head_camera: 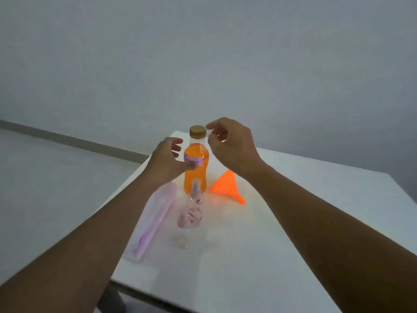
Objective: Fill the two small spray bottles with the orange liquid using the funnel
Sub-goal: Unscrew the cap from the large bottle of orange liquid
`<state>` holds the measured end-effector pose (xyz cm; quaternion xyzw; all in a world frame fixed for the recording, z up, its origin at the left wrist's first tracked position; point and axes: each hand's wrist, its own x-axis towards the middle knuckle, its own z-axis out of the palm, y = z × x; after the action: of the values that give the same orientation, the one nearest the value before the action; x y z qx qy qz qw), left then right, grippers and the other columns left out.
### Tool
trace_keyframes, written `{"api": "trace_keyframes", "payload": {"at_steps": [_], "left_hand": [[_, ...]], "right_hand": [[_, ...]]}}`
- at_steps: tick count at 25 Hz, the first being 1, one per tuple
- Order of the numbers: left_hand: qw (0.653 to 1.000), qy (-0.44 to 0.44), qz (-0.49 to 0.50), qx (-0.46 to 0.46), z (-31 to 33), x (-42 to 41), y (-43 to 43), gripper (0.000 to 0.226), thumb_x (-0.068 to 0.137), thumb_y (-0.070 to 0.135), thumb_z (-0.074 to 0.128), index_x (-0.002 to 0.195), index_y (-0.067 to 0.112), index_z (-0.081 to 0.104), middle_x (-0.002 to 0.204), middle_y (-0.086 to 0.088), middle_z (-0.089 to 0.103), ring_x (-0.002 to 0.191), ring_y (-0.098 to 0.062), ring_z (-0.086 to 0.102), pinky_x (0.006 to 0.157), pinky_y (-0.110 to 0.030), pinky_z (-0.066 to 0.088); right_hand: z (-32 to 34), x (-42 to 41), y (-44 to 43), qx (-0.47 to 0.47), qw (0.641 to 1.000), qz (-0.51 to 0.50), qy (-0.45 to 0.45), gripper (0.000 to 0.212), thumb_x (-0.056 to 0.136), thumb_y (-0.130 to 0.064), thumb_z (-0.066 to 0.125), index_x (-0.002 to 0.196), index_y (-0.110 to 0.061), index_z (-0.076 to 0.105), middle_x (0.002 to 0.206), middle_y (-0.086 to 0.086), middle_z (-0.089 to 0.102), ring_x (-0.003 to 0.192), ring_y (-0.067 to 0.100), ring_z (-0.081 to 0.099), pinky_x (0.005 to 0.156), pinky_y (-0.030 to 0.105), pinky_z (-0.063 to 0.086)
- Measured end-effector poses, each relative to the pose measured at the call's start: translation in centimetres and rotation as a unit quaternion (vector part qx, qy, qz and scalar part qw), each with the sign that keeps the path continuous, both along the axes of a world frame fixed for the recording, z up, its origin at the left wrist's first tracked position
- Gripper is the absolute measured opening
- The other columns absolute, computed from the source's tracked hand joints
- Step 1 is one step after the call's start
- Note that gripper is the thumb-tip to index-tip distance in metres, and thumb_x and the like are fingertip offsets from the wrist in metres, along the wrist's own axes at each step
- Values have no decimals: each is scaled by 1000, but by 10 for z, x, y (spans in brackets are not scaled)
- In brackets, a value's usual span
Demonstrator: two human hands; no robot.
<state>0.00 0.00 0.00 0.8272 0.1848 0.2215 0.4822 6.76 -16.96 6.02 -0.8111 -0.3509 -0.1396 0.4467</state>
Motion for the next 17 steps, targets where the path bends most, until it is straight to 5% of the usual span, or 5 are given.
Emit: {"api": "trace_keyframes", "payload": {"at_steps": [2, 5, 9, 14, 17], "left_hand": [[998, 7, -60, -14, -9, 14, 3, 86, 52, 37, 96, 126, 27, 54, 118, 10, 60, 110, -12, 60, 92, -37, 54], [995, -4, -100, 4, -22, 27, 7, 69, 47, 45, 95, 107, 31, 64, 99, 13, 70, 93, -5, 66, 78, -30, 57], [995, -26, -78, 58, -27, 29, 11, 62, 50, 50, 93, 104, 31, 68, 87, 12, 72, 77, -5, 67, 65, -19, 50], [994, -24, -87, 60, -26, 32, 11, 59, 47, 53, 90, 99, 32, 72, 83, 10, 75, 80, -10, 71, 74, -30, 59], [995, -17, -89, 51, -26, 32, 12, 59, 46, 50, 92, 99, 33, 73, 81, 9, 75, 78, -11, 71, 73, -30, 59]], "right_hand": [[2, 9, 18, -50, 999, 6, 12, 30, 93, -34, 66, 117, -16, 71, 110, 3, 67, 89, 10, 61, 70, 9, 42], [4, 21, 40, -89, 995, 33, -30, 49, 89, -43, 72, 96, 5, 72, 93, 23, 71, 89, 32, 64, 74, 30, 49], [9, 33, 47, -133, 986, 63, -82, 53, 88, -37, 75, 71, 11, 62, 60, 24, 54, 60, 32, 52, 71, 45, 53], [6, 34, 45, -147, 980, 55, -126, 36, 92, -32, 70, 92, 4, 76, 91, 22, 75, 83, 33, 71, 75, 45, 58], [6, 28, 40, -124, 986, 75, -87, 26, 94, -21, 71, 112, -3, 76, 100, 9, 79, 84, 14, 73, 81, 32, 59]]}}
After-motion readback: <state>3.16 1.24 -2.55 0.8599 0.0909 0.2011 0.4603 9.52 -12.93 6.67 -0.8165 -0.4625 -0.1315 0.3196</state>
